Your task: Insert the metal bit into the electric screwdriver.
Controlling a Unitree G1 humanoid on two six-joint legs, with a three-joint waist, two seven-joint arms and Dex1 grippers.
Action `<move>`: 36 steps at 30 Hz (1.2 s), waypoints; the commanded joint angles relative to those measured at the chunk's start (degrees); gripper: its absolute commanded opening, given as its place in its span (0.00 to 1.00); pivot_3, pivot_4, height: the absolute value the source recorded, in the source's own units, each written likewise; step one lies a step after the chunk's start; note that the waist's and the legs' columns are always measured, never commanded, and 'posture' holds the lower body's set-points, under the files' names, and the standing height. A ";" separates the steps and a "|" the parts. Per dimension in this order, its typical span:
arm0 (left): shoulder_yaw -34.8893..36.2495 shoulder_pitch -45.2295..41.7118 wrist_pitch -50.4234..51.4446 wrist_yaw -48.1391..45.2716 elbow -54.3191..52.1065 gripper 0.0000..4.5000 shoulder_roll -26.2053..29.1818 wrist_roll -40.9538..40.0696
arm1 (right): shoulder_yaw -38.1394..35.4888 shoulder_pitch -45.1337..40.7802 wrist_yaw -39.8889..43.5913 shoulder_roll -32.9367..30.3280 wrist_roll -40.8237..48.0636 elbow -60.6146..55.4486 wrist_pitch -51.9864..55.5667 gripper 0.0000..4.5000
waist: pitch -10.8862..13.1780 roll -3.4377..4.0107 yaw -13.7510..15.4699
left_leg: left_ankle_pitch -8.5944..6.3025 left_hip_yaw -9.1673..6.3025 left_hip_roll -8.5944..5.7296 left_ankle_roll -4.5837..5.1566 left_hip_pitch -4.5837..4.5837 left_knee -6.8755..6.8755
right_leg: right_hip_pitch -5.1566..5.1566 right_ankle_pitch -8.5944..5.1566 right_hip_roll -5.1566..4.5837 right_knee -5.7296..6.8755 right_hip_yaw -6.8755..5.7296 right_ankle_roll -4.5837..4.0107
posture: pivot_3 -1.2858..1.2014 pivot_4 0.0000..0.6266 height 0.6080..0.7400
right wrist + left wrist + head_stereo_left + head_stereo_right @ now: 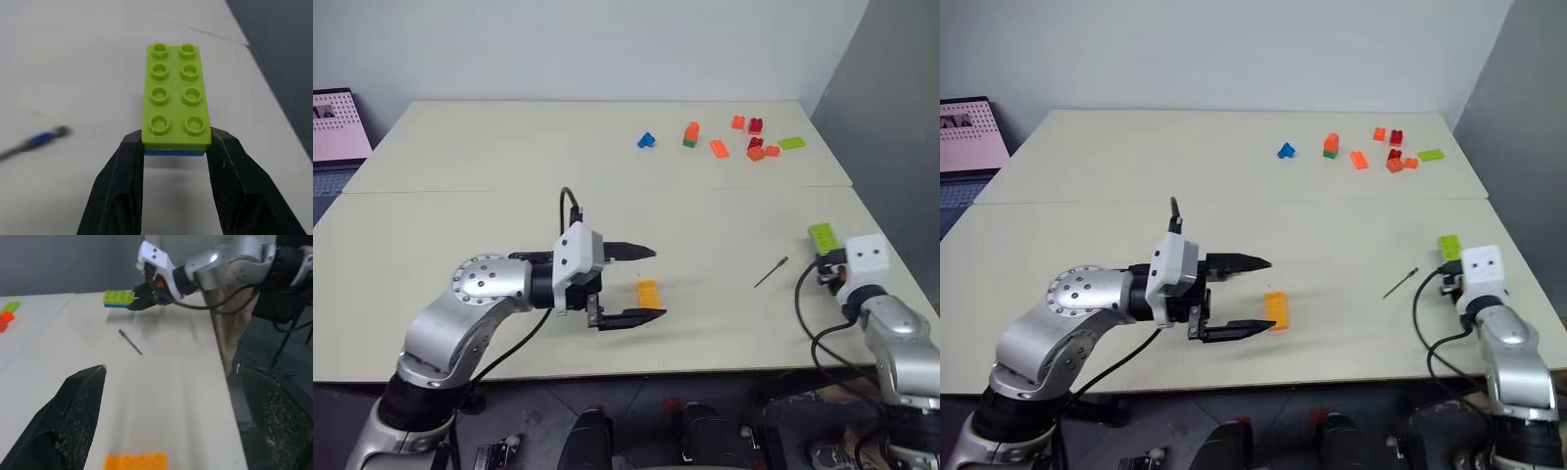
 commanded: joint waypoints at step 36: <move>11.99 18.85 -11.87 -8.72 6.49 1.00 19.69 8.92 | 41.73 -5.47 21.62 0.20 5.06 -25.08 10.53 0.99 | 0.04 -0.09 -0.58 | 0.00 0.57 0.03 0.00 0.04 0.04 | -0.47 -0.23 0.11 0.43 0.81 -0.34 | 0.52 0.24 1.00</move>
